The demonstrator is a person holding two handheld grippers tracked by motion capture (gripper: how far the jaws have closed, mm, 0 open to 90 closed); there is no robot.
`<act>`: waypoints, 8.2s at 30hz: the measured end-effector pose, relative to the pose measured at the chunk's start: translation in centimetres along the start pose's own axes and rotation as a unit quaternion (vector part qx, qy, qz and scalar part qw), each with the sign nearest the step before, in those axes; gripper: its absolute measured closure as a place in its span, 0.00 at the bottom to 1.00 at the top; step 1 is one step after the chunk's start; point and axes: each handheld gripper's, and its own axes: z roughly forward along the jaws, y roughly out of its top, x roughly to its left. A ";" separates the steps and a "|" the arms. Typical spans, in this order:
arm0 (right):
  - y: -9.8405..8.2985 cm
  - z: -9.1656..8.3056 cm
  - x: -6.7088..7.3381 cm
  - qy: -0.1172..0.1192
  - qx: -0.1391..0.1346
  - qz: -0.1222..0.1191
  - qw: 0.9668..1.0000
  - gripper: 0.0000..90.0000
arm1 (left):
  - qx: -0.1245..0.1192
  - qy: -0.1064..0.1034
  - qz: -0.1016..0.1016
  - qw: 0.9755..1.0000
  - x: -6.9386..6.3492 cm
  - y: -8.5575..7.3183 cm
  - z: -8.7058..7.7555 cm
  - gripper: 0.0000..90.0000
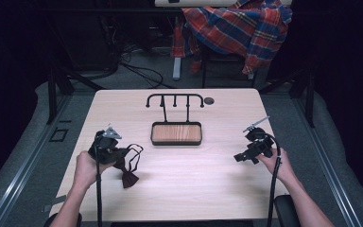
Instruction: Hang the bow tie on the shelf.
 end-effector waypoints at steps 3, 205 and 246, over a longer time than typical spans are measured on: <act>0.0 0.1 0.0 0.005 -0.001 0.002 1.000 0.18 | -0.003 0.004 -0.002 1.000 0.1 0.1 -0.2 0.99; -0.2 0.5 -0.2 -0.001 0.028 0.001 1.000 0.18 | -0.080 0.082 -0.026 0.993 4.1 10.7 5.0 0.56; -0.3 0.3 -0.1 -0.002 0.019 0.006 1.000 0.18 | -0.095 0.056 -0.039 0.993 3.5 7.0 -1.5 0.17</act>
